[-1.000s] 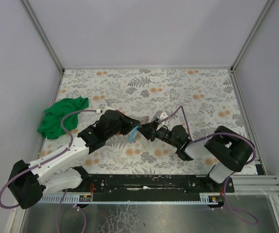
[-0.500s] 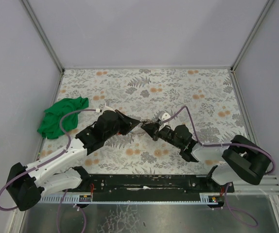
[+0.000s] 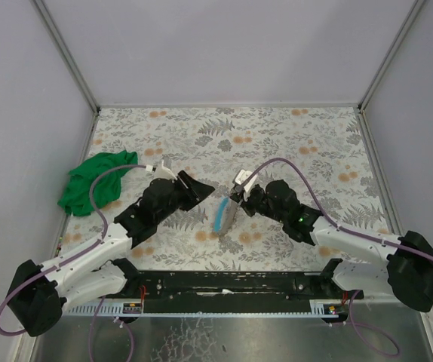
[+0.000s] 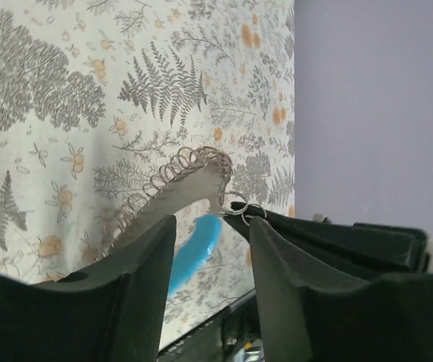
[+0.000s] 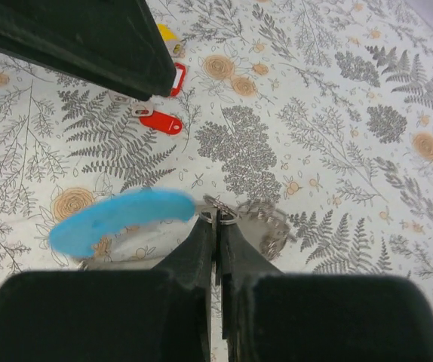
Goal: Put the keys on the keyring
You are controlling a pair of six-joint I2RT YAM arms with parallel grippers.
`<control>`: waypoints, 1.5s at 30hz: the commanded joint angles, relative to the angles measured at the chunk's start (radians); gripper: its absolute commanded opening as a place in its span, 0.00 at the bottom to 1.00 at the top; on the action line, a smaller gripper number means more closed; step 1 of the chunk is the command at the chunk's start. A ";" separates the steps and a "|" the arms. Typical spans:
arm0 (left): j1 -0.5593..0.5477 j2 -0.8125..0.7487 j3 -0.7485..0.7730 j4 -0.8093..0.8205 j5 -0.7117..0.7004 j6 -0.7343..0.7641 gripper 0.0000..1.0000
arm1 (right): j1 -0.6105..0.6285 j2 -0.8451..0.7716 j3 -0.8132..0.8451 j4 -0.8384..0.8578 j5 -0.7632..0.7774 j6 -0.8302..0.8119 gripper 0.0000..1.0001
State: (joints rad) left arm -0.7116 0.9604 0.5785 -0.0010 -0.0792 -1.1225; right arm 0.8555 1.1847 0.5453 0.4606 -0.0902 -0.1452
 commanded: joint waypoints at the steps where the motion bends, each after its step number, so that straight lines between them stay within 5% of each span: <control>1: 0.006 -0.015 -0.042 0.263 0.079 0.284 0.45 | -0.003 -0.062 0.121 -0.258 -0.023 -0.113 0.00; 9: 0.006 0.048 -0.087 0.512 0.320 0.625 0.49 | -0.003 -0.096 0.239 -0.478 -0.062 -0.204 0.00; 16: 0.006 0.106 -0.138 0.670 0.486 0.743 0.48 | -0.003 -0.050 0.338 -0.578 -0.069 -0.138 0.00; 38: -0.096 0.132 -0.237 0.820 0.458 1.131 0.39 | -0.003 -0.001 0.442 -0.711 -0.121 -0.063 0.00; 45: -0.119 0.182 -0.213 0.843 0.446 1.198 0.27 | -0.003 -0.005 0.447 -0.726 -0.134 -0.062 0.00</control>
State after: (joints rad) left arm -0.8192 1.1194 0.3519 0.7506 0.3851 -0.0086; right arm 0.8555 1.1908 0.9291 -0.2722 -0.1967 -0.2192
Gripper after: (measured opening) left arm 0.296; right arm 0.038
